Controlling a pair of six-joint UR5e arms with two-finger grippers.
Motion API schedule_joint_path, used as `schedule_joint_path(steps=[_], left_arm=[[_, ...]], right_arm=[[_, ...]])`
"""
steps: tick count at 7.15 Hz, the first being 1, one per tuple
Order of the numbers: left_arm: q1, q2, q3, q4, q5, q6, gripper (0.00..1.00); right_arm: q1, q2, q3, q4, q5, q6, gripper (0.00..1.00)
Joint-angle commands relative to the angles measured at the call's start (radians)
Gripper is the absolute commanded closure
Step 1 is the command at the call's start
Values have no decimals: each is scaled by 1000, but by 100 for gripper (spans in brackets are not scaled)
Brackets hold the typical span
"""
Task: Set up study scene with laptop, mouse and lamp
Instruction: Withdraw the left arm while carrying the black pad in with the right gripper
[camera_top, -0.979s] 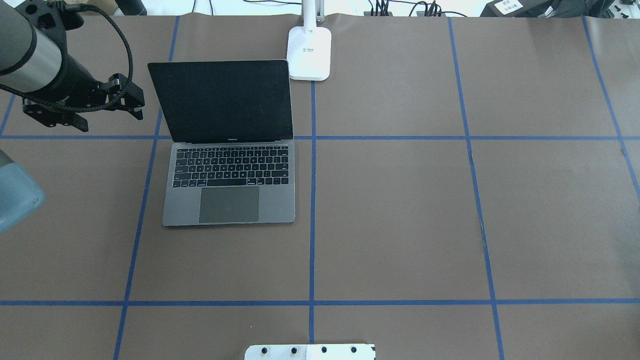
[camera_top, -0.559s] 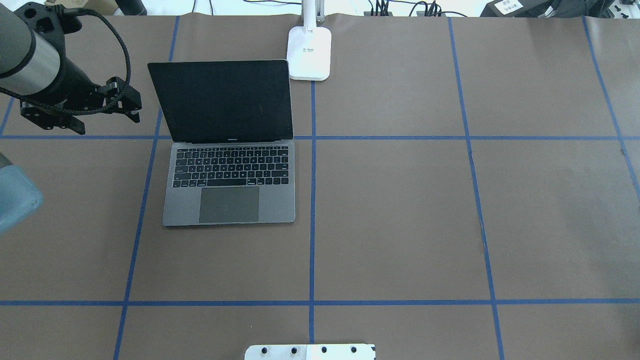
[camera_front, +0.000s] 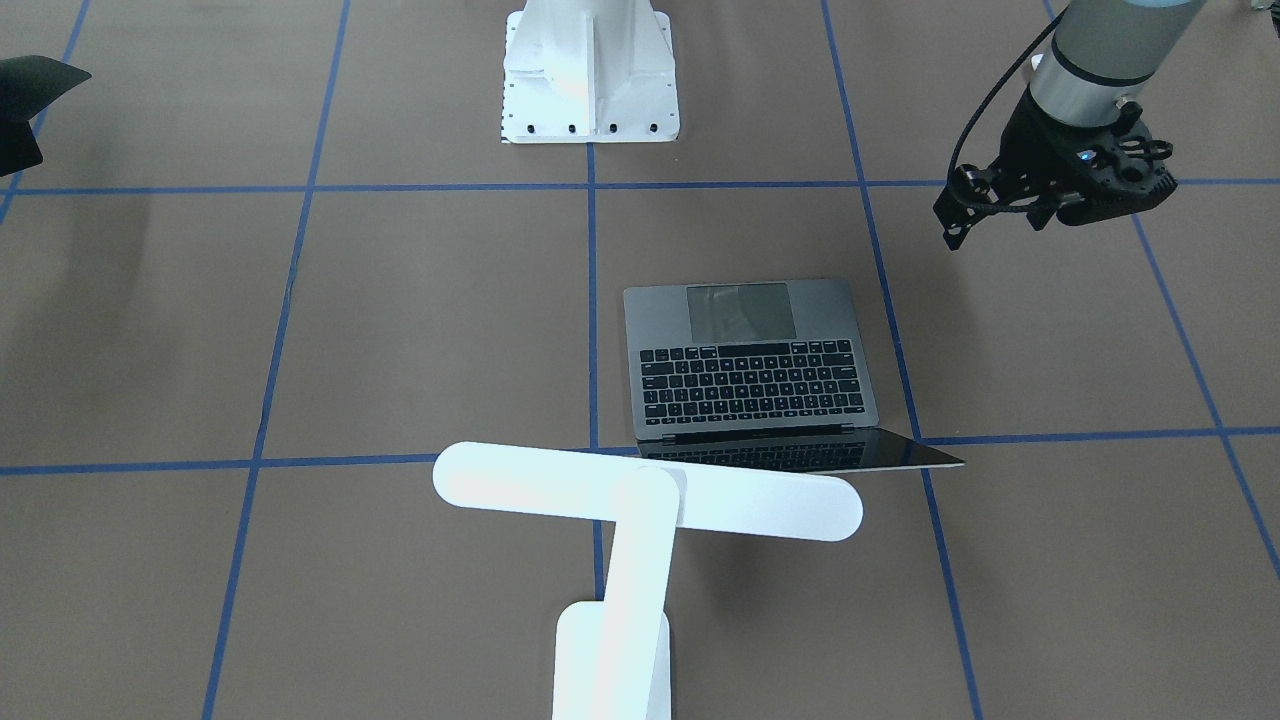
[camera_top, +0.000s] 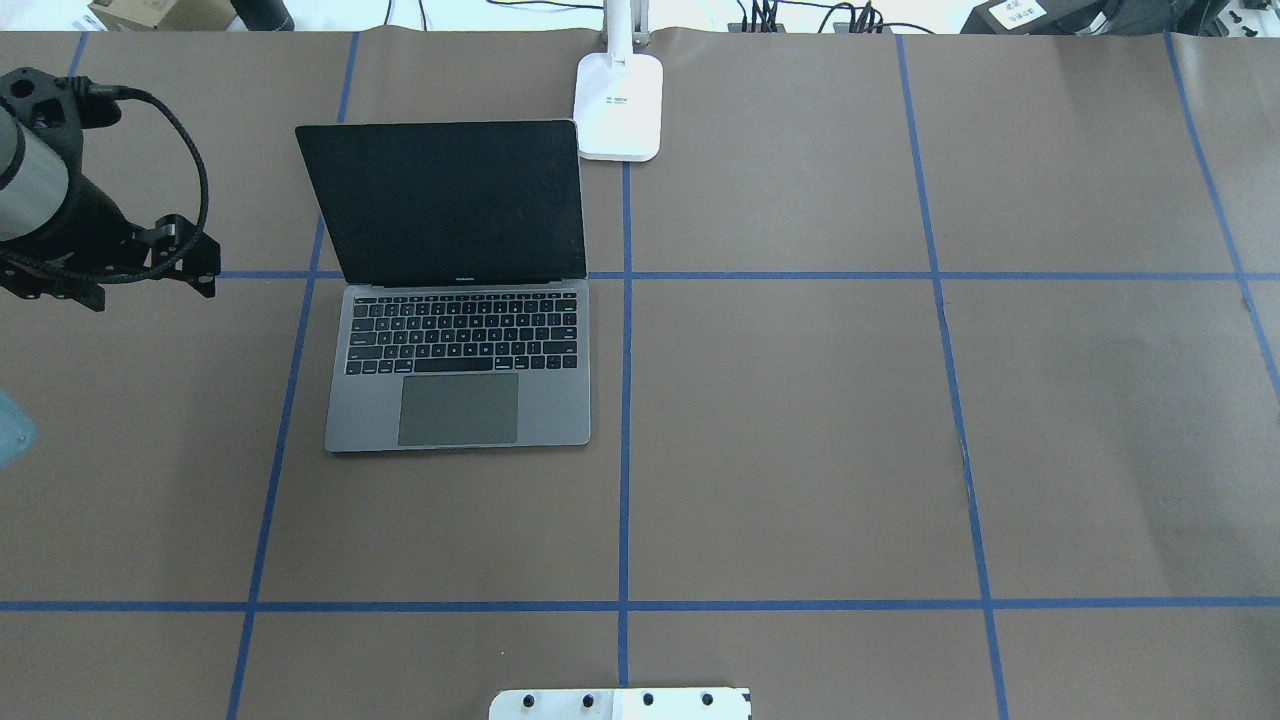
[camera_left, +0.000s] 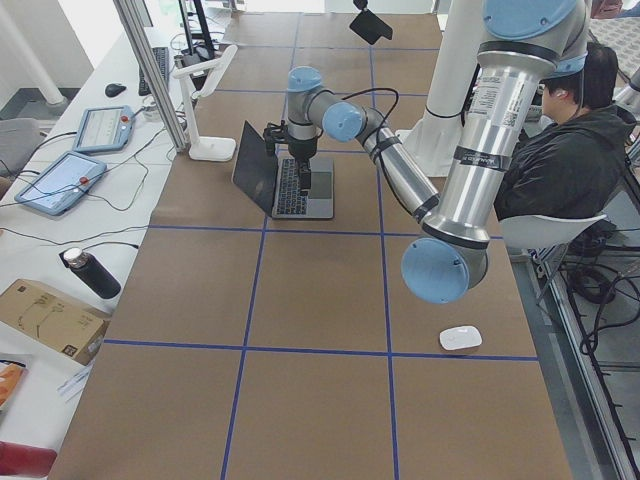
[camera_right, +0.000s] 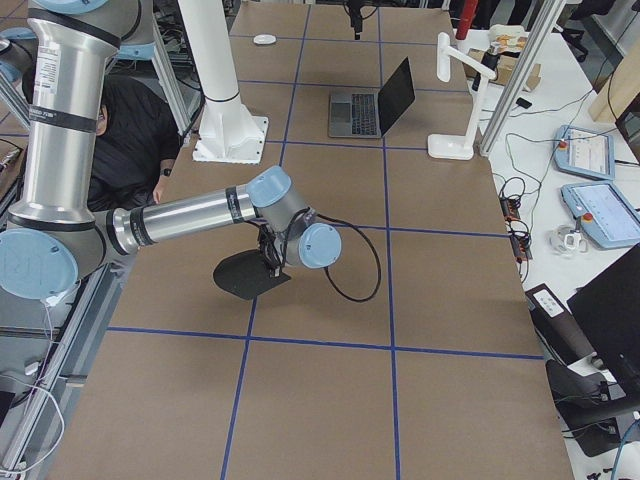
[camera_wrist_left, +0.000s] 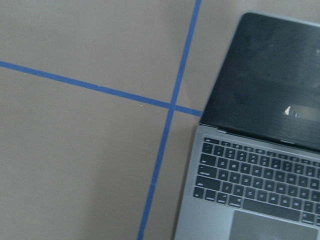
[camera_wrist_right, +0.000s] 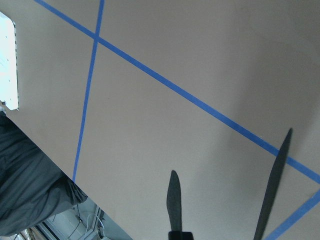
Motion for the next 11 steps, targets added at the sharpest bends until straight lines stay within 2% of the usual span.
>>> schedule_joint_path(steps=[1,3,5,7,9,11], left_arm=[[-23,111,-19,-12,-3,232,0],[-107,174,1,-19,-7,419,0],[-152,248,37,-87,-12,499,0],[-208,254,125,-147,-13,536,0],[-245,256,171,-152,-12,587,0],[-262,256,194,-154,-12,610,0]], right_arm=[[0,67,90,-12,18,209,100],[-29,154,114,-9,38,358,100],[-105,307,117,-6,38,575,100],[-240,449,115,-6,37,743,100],[-378,544,97,-3,23,869,100],[-444,567,37,89,17,912,100]])
